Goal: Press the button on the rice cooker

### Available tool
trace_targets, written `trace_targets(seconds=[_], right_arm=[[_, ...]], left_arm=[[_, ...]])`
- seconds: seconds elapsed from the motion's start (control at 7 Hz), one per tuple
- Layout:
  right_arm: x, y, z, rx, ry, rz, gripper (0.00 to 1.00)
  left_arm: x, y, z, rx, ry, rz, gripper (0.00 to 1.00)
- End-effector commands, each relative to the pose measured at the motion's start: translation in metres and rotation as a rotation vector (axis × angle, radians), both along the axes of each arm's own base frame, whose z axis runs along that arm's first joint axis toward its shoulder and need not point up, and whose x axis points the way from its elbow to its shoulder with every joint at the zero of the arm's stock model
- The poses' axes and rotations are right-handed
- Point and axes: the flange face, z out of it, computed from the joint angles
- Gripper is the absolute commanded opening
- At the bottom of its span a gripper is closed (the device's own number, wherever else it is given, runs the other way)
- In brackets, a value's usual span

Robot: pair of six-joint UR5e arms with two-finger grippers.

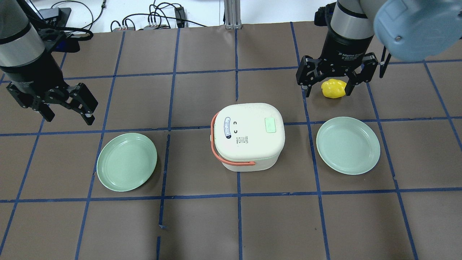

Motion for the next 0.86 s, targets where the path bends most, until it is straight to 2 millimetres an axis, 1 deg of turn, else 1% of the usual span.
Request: trace_targets(seconds=[0.0, 0.43, 0.57, 0.71], right_arm=[[0.0, -0.001, -0.001, 0.002, 0.0, 0.0, 1.0], [0.001, 0.0, 0.003, -0.005, -0.001, -0.008, 1.0], [0.005, 0.002, 0.009, -0.019, -0.001, -0.034, 1.0], [0.027, 0.011, 0.013, -0.021, -0.028, -0.085, 1.0]], left_arm=[[0.0, 0.0, 0.0, 0.0, 0.0, 0.0, 1.0], [0.0, 0.0, 0.0, 0.0, 0.0, 0.0, 1.0], [0.0, 0.0, 0.0, 0.0, 0.0, 0.0, 1.0], [0.0, 0.0, 0.0, 0.0, 0.0, 0.0, 1.0]])
